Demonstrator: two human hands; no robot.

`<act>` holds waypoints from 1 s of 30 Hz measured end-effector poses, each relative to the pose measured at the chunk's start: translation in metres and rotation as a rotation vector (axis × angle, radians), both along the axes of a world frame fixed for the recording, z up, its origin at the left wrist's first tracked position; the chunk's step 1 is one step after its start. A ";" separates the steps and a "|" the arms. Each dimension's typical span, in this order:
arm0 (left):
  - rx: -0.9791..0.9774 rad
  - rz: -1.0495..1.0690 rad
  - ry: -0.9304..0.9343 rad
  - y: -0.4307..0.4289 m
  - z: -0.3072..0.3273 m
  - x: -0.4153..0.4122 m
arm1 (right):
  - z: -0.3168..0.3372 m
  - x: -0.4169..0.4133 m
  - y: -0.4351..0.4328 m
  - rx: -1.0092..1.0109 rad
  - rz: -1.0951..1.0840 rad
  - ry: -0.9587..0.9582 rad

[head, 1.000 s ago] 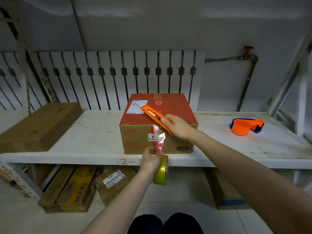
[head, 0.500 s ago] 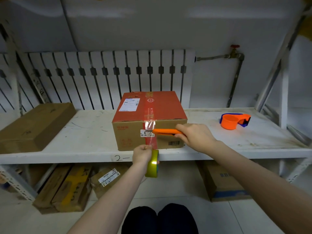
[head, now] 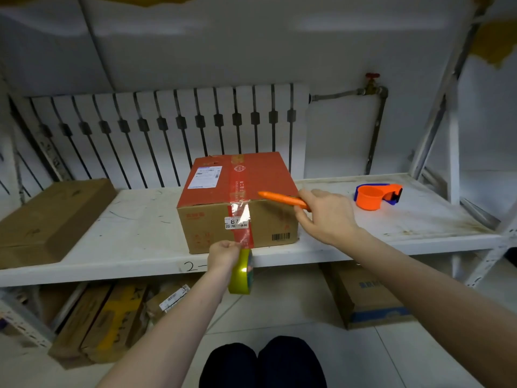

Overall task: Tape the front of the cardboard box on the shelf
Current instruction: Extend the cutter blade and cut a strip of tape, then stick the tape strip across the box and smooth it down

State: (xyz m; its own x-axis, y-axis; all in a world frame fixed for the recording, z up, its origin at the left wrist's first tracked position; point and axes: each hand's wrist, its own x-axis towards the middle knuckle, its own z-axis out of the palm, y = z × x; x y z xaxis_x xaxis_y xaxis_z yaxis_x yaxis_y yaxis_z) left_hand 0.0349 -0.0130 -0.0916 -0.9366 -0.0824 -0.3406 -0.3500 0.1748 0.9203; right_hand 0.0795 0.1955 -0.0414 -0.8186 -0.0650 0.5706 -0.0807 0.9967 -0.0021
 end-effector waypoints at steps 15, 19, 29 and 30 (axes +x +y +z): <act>-0.022 -0.057 0.002 -0.001 -0.014 -0.015 | 0.000 -0.100 -0.049 -0.239 -0.209 -0.011; -0.028 -0.064 0.034 -0.001 -0.020 -0.018 | -0.019 -0.069 -0.070 -0.455 -0.046 0.019; -0.089 -0.099 0.067 -0.007 -0.017 -0.016 | -0.042 -0.074 -0.092 -1.149 -0.032 -0.327; -0.105 -0.104 0.073 -0.010 -0.015 -0.016 | -0.042 -0.075 -0.092 -1.157 -0.034 -0.339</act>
